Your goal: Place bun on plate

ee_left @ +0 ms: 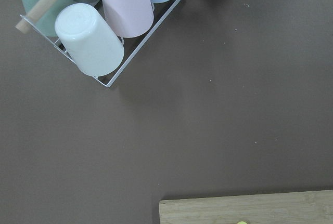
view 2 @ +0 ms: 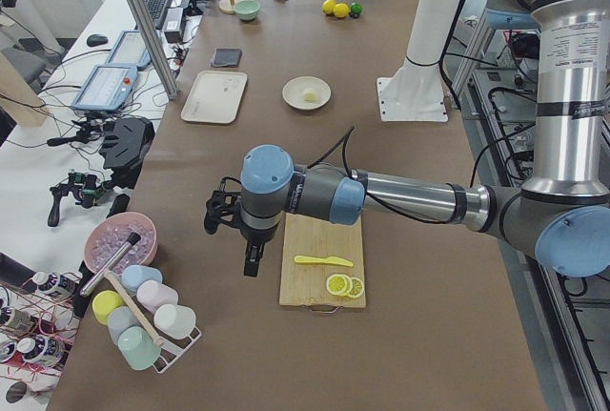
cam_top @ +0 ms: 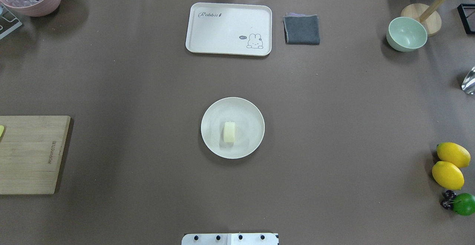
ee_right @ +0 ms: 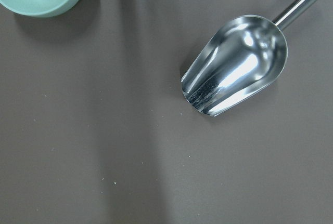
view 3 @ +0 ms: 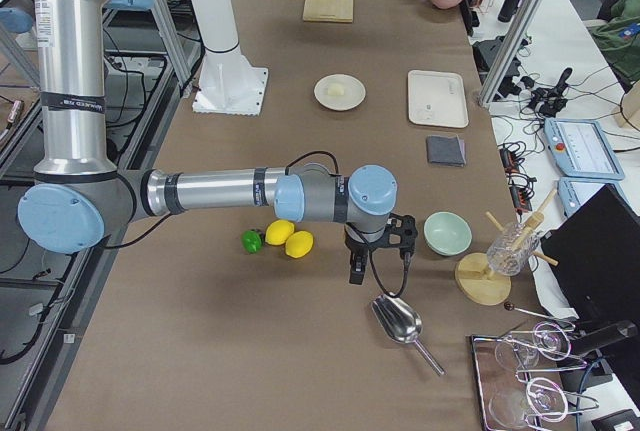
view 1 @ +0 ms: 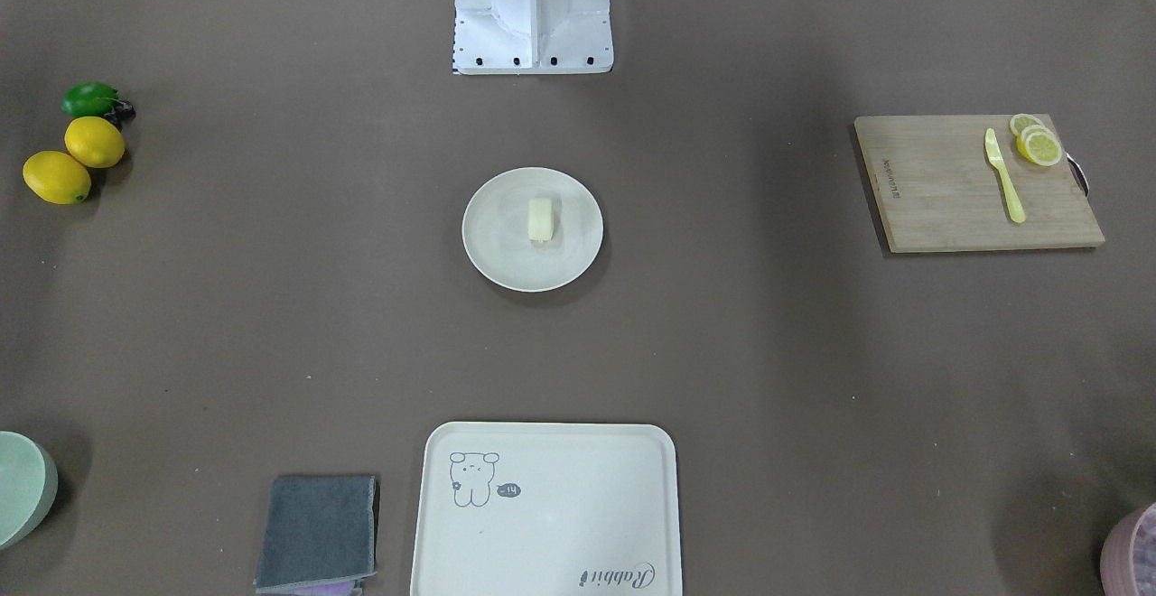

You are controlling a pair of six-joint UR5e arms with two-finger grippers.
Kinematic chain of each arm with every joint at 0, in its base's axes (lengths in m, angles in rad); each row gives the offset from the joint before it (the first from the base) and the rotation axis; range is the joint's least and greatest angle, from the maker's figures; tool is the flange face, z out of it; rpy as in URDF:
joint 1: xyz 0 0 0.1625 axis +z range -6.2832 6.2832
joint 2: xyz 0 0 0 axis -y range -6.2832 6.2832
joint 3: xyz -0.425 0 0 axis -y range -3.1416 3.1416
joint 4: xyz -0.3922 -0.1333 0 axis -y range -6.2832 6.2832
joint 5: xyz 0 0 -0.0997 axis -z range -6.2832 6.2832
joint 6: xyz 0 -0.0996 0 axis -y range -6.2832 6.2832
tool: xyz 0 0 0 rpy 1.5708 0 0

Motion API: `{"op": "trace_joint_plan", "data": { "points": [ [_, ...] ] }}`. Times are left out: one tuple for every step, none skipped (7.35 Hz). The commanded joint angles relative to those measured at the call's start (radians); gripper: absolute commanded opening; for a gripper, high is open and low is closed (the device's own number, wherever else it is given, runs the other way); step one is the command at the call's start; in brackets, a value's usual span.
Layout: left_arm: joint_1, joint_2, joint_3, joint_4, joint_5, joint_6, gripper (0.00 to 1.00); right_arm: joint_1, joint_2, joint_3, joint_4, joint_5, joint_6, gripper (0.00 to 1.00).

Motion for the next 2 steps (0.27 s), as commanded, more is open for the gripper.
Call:
{"op": "trace_joint_plan", "data": {
  "points": [
    [0.000,0.001,0.003,-0.002,0.000,0.000,0.98,0.000,0.006,0.000,0.001,0.001,0.001,1.00],
    [0.000,0.001,0.004,-0.003,0.000,0.000,0.98,0.000,0.004,0.001,0.001,0.003,0.001,1.00]
  ]
}}
